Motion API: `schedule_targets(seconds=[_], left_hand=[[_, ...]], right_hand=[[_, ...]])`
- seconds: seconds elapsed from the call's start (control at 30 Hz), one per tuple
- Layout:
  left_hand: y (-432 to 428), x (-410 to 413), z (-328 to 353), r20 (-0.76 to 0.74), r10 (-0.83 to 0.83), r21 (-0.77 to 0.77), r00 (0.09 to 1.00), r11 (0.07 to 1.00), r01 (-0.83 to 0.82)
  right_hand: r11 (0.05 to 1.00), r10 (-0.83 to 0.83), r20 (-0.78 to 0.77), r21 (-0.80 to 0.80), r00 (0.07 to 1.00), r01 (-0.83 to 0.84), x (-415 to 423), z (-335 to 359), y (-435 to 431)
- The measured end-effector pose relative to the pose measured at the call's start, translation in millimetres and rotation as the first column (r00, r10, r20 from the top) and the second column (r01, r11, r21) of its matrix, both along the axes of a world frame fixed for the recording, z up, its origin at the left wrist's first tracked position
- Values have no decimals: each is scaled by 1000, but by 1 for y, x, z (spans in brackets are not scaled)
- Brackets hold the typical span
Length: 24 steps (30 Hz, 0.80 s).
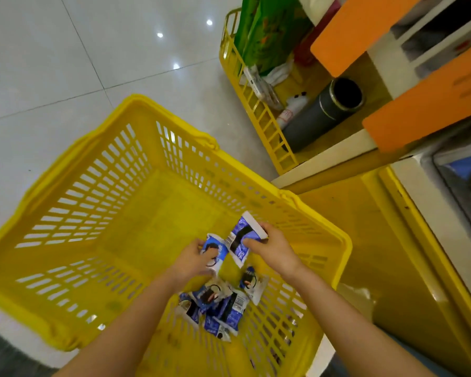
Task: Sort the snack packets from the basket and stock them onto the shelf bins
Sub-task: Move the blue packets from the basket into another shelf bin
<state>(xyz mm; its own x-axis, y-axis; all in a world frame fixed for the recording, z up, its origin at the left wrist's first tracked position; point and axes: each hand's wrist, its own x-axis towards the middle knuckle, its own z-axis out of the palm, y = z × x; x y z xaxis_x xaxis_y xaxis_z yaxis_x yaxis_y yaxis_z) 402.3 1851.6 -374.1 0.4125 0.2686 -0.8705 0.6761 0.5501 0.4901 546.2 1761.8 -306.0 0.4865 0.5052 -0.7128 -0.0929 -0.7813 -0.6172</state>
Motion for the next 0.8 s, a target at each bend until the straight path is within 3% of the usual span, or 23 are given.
schedule_targets(seconds=[0.13, 0.23, 0.37, 0.57, 0.7, 0.8], left_hand=[[-2, 13, 37, 41, 358, -91, 933, 931, -353], [-8, 23, 69, 188, 430, -168, 883, 900, -403], [-15, 33, 113, 407, 393, -191, 825, 919, -345], [-29, 39, 155, 539, 243, 20, 806, 954, -301], [-30, 39, 184, 611, 200, 80, 766, 947, -311], [-34, 36, 204, 630, 158, 127, 760, 945, -302]], right_hand=[[962, -183, -163, 175, 969, 211, -6, 33, -5], [860, -315, -304, 309, 899, 406, -12, 55, -13], [817, -361, -262, 374, 895, 438, -18, 84, -27], [877, -268, -174, 363, 948, 315, -21, 135, -44], [852, -295, -125, 414, 947, 320, -22, 172, -51], [798, -337, 80, 552, 938, 239, -21, 194, -62]])
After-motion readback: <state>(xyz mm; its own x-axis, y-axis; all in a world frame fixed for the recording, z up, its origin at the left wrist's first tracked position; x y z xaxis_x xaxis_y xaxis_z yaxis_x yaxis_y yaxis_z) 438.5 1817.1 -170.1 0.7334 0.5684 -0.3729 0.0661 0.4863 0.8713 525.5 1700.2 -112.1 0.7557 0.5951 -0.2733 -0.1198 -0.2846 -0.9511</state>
